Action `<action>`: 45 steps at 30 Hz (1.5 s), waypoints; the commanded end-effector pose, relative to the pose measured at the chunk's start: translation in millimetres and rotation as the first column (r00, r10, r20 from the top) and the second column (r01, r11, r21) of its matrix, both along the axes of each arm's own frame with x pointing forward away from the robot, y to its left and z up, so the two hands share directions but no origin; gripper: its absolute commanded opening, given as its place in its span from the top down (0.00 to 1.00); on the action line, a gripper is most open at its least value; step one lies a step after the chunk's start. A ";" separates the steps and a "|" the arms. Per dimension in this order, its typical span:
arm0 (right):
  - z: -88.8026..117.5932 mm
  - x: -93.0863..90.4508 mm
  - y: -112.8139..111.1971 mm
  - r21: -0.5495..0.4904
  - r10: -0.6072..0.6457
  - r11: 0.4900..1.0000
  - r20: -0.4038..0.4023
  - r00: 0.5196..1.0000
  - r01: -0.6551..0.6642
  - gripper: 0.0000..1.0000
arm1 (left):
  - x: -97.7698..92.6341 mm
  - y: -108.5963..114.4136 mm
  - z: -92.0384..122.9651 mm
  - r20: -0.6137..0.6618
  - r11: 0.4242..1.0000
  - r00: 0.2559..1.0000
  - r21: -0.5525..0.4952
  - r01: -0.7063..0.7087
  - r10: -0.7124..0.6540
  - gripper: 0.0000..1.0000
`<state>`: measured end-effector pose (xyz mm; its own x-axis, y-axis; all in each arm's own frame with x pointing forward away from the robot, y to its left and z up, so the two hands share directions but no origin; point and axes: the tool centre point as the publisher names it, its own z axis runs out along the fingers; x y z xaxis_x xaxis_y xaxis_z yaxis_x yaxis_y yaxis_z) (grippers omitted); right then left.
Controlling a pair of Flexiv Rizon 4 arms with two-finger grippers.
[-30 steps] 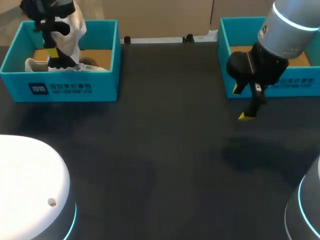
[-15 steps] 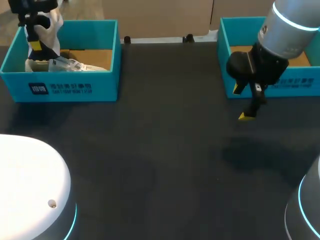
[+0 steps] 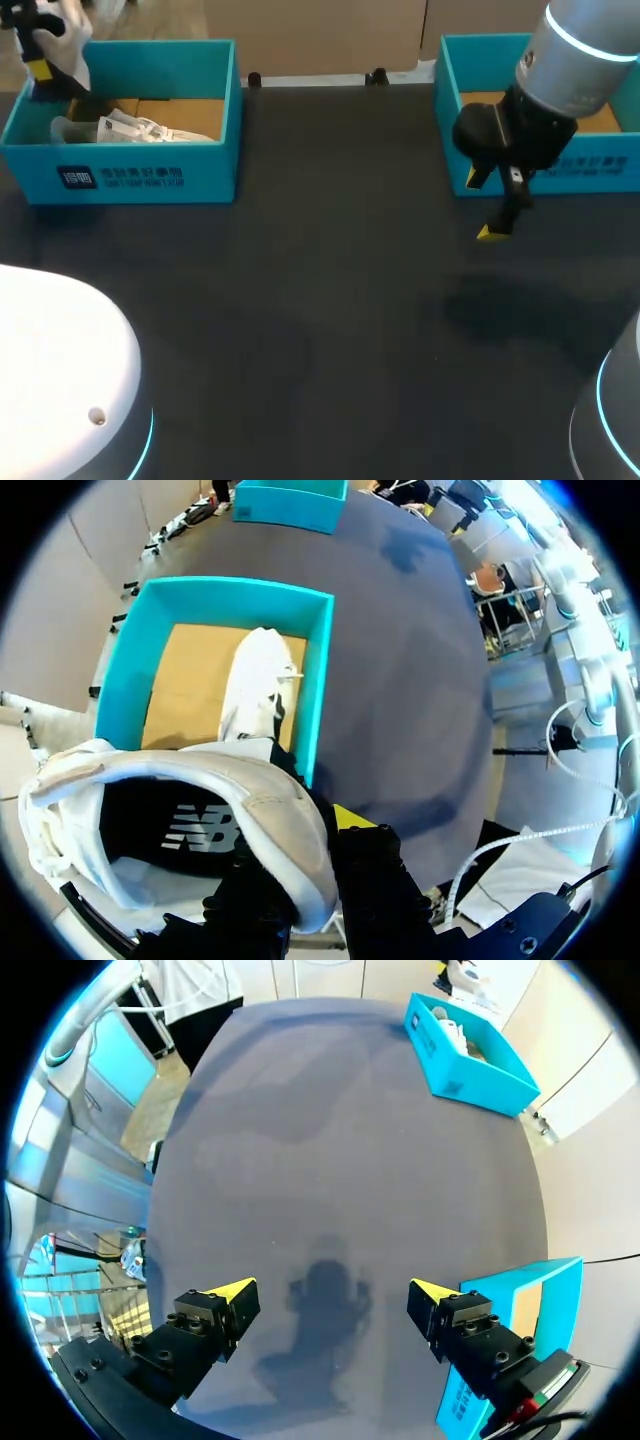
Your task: Take the shoe out of the shoebox, open the shoe tongue, remove and reinsert the insole, then place the shoe into the shoebox
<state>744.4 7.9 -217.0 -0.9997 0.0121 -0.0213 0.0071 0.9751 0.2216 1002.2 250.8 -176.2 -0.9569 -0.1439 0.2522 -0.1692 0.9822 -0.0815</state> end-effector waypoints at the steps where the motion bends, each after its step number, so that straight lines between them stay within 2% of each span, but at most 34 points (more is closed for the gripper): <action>1: -0.9 0.6 0.2 -0.001 0.000 1.000 -0.001 1.000 0.000 0.00 | 12.3 13.3 7.4 -0.041 1.000 0.999 -0.009 -0.002 0.002 1.00; 12: -0.9 0.6 0.2 -0.001 0.000 1.000 -0.001 1.000 0.000 0.00 | 38.0 36.1 7.0 -0.032 1.000 0.999 0.005 -0.012 0.012 1.00; 20: -0.9 0.6 0.2 -0.001 0.000 1.000 -0.001 1.000 0.000 0.00 | 50.1 35.9 4.5 -0.004 0.998 0.998 0.016 0.065 -0.065 1.00; 23: -0.9 0.6 0.2 -0.001 0.000 1.000 -0.001 1.000 0.000 0.00 | 60.4 34.3 -0.6 -0.004 0.997 0.998 0.015 0.069 -0.069 1.00; 31: -0.9 0.6 0.2 -0.001 0.000 1.000 -0.001 1.000 0.000 0.00 | 68.8 35.0 -1.1 -0.001 0.996 0.997 0.028 0.083 -0.083 1.00; 34: -0.9 0.6 0.2 -0.001 0.000 1.000 -0.001 1.000 0.000 0.00 | 72.7 35.5 1.2 -0.005 0.999 0.999 0.014 0.043 -0.043 1.00; 45: -0.9 0.6 0.2 -0.001 0.000 1.000 -0.001 1.000 0.000 0.00 | 72.7 35.5 1.2 -0.005 0.999 0.999 0.014 0.043 -0.043 1.00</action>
<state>744.4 7.8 -217.0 -0.9997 0.0124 -0.0214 0.0073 0.9751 0.2216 1073.0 285.5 -177.7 -0.9619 -0.1074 0.2514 -0.1286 0.9893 -0.0692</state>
